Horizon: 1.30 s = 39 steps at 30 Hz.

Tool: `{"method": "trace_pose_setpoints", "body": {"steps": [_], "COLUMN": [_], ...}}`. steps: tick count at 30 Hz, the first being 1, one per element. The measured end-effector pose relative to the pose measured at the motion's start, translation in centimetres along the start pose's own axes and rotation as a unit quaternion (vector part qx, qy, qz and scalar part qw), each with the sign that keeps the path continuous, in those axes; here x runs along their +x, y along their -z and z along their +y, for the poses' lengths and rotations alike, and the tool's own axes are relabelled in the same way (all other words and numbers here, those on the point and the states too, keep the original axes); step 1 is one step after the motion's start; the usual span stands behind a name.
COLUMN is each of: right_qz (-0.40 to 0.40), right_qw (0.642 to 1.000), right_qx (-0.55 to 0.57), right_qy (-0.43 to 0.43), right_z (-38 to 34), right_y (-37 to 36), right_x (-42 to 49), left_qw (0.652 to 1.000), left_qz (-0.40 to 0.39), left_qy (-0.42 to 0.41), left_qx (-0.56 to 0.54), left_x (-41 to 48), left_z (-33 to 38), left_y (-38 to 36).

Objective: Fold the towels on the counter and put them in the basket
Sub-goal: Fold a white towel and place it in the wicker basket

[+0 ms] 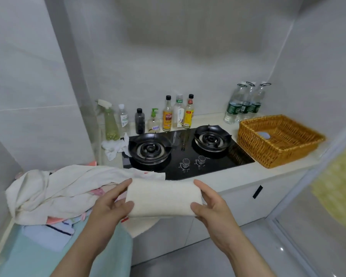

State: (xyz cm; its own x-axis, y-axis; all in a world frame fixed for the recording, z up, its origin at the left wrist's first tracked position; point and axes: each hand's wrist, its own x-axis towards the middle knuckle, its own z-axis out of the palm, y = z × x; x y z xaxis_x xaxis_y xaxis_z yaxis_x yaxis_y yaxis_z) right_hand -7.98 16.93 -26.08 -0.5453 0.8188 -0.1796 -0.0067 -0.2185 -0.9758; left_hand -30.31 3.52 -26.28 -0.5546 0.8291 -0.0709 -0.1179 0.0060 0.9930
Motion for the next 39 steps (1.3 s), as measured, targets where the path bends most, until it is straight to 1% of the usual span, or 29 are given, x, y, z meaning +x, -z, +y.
{"method": "trace_pose_setpoints", "body": {"steps": [5, 8, 11, 16, 23, 29, 32, 39], "right_qz": [0.015, 0.017, 0.019, 0.034, 0.038, 0.073, 0.078, 0.114], "right_qw": [1.000, 1.000, 1.000, 0.999, 0.998, 0.996, 0.996, 0.992], "right_qx": [-0.002, 0.005, 0.005, 0.006, 0.042, 0.030, 0.027, 0.047], "right_qy": [0.008, 0.017, 0.019, 0.032, 0.027, 0.030, 0.037, -0.016], "right_z": [-2.2, -3.8, -5.2, -7.0, -8.9, -9.9, -10.7, -11.5], "right_y": [8.0, 12.4, 16.5, 22.3, 28.5, 33.7, 36.2, 42.6], "right_x": [2.3, 3.6, 4.5, 5.9, 8.5, 12.5, 15.5, 24.5], "left_qw": [1.000, 1.000, 1.000, 1.000, 0.999, 0.997, 0.996, 0.996], "left_qz": [-0.001, -0.016, -0.017, -0.019, -0.049, -0.073, -0.080, -0.089], "left_qy": [-0.008, -0.008, -0.001, -0.014, -0.009, -0.006, -0.004, 0.005], "left_qx": [-0.003, -0.012, -0.026, -0.018, -0.022, -0.036, -0.035, -0.013], "left_x": [2.3, 3.5, 4.8, 6.7, 10.6, 15.9, 19.3, 27.3], "left_z": [0.5, 0.5, 0.4, 0.5, 0.7, -0.3, -0.9, -2.3], "left_y": [-8.1, -12.8, -17.0, -23.4, -29.0, -34.2, -37.1, -42.7]}}
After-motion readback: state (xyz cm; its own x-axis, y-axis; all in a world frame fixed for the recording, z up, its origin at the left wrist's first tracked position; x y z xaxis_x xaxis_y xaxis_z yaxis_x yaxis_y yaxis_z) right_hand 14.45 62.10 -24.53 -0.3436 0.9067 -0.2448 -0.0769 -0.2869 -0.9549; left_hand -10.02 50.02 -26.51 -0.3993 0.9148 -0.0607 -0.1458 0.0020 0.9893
